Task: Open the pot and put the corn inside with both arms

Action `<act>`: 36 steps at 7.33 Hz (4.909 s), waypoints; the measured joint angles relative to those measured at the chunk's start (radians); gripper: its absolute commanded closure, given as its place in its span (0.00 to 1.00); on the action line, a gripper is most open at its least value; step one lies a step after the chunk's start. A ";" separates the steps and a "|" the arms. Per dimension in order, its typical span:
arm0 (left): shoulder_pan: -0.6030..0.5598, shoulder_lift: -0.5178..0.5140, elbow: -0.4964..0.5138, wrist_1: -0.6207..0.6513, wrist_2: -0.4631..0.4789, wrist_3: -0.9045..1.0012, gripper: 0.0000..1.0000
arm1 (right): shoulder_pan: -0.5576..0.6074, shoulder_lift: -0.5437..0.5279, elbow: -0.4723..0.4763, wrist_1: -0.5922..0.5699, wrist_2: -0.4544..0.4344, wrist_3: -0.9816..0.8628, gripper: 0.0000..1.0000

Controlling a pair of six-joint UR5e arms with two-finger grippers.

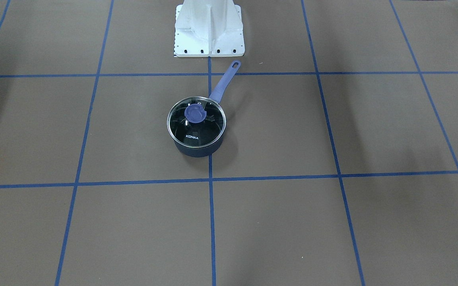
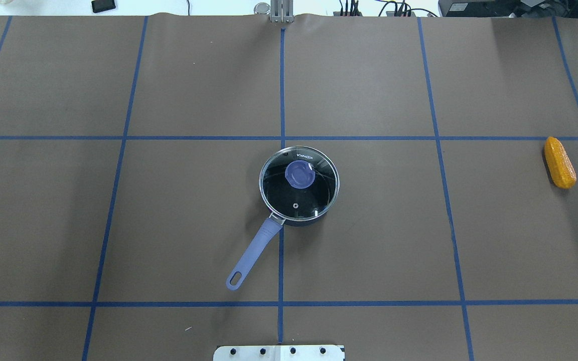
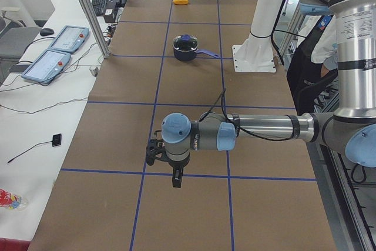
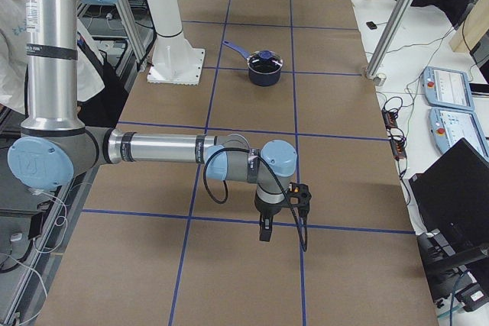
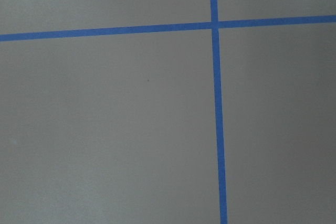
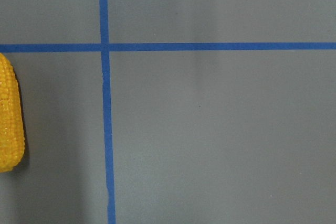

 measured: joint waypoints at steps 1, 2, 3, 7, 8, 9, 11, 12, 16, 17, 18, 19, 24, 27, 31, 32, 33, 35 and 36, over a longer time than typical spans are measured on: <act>0.000 0.000 0.000 0.000 0.000 0.000 0.01 | 0.000 0.000 0.000 0.000 0.000 0.000 0.00; 0.000 0.000 -0.002 -0.001 0.000 -0.001 0.01 | 0.000 0.000 0.000 0.000 0.000 0.000 0.00; 0.000 0.000 -0.003 -0.002 0.000 -0.001 0.01 | 0.000 0.000 0.000 0.000 0.000 0.000 0.00; 0.000 -0.001 -0.041 0.001 -0.016 -0.008 0.01 | 0.000 0.001 0.001 0.005 -0.001 0.002 0.00; 0.000 -0.003 -0.059 0.003 -0.035 -0.012 0.01 | 0.000 0.001 0.001 0.017 -0.003 0.003 0.00; -0.001 -0.009 -0.085 0.001 -0.046 -0.014 0.01 | 0.000 0.000 0.001 0.050 -0.003 0.004 0.00; -0.001 -0.036 -0.175 -0.008 -0.050 -0.013 0.01 | 0.000 -0.001 0.000 0.201 -0.003 0.007 0.00; -0.001 -0.054 -0.203 -0.020 -0.051 -0.010 0.01 | 0.000 -0.001 0.000 0.302 -0.003 0.008 0.00; 0.023 -0.091 -0.280 -0.105 -0.107 -0.055 0.01 | -0.040 0.014 0.013 0.452 0.045 0.072 0.00; 0.066 -0.116 -0.304 -0.118 -0.106 -0.143 0.01 | -0.064 0.019 0.023 0.454 0.055 0.108 0.00; 0.135 -0.137 -0.343 -0.122 -0.087 -0.271 0.01 | -0.083 0.022 0.032 0.456 0.060 0.132 0.00; 0.222 -0.158 -0.387 -0.121 -0.039 -0.422 0.01 | -0.101 0.023 0.037 0.456 0.061 0.150 0.00; 0.729 -0.579 -0.434 0.220 0.262 -1.047 0.01 | -0.182 0.024 0.018 0.453 0.050 0.236 0.00; 0.951 -0.813 -0.299 0.286 0.432 -1.291 0.01 | -0.214 0.028 -0.005 0.457 0.051 0.249 0.00; 1.046 -1.091 0.073 0.191 0.523 -1.426 0.01 | -0.220 0.030 -0.010 0.457 0.051 0.249 0.00; 1.050 -1.104 0.119 0.151 0.527 -1.429 0.02 | -0.221 0.030 -0.010 0.457 0.051 0.249 0.00; 1.060 -1.108 0.140 0.133 0.528 -1.432 0.02 | -0.221 0.030 -0.010 0.457 0.051 0.249 0.00; 1.090 -1.116 0.159 0.123 0.530 -1.454 0.02 | -0.221 0.030 -0.013 0.457 0.051 0.249 0.00; 1.099 -1.127 0.172 0.122 0.530 -1.467 0.02 | -0.221 0.030 -0.013 0.457 0.051 0.250 0.00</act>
